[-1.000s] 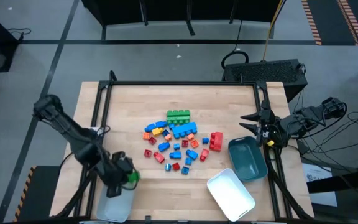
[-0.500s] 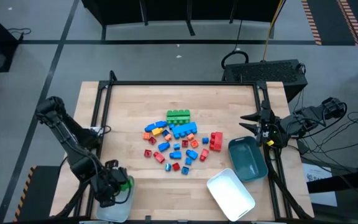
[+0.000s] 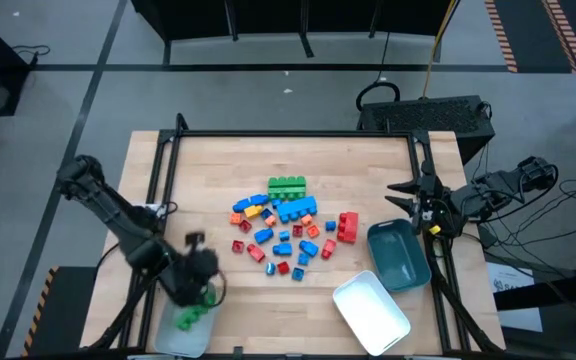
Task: Sort blocks by size
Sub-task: Put the rectangular green game piece into the gray bin
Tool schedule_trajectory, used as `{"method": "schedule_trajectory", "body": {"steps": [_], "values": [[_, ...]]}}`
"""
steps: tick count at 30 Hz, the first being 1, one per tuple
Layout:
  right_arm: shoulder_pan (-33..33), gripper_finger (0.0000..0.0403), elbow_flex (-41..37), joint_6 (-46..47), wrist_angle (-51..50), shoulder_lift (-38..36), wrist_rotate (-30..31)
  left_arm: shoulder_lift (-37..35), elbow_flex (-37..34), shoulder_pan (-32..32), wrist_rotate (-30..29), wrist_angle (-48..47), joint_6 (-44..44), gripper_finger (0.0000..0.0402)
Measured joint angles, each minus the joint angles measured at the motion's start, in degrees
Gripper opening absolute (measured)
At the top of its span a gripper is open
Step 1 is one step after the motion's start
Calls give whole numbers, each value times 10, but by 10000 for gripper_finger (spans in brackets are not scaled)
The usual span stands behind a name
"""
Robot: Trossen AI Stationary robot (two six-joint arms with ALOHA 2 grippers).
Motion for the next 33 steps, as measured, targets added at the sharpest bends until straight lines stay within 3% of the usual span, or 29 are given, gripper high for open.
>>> {"method": "schedule_trajectory", "body": {"steps": [3, 8, 12, 16, 20, 24, 33], "values": [[0, 119, 0, -1, 0, 0, 0, -8, 10, 74, -107, -7, 77, 107], [0, 119, 0, -3, -1, 0, 0, -7, 13, 242, -133, 54, 303, 107], [0, 119, 0, -3, -11, 0, 0, -1, 13, 377, -60, 181, 522, 107], [0, 119, 0, -3, -23, 4, -1, 4, 15, 493, 62, 283, 654, 107], [0, 119, 0, -3, -38, 14, -4, 25, 15, 575, 145, 318, 702, 110], [0, 119, 0, -3, -55, 28, -5, 73, 14, 626, 174, 315, 711, 135], [0, 119, 0, -5, -57, 51, -5, 204, 24, 655, 202, 372, 754, 231]]}}
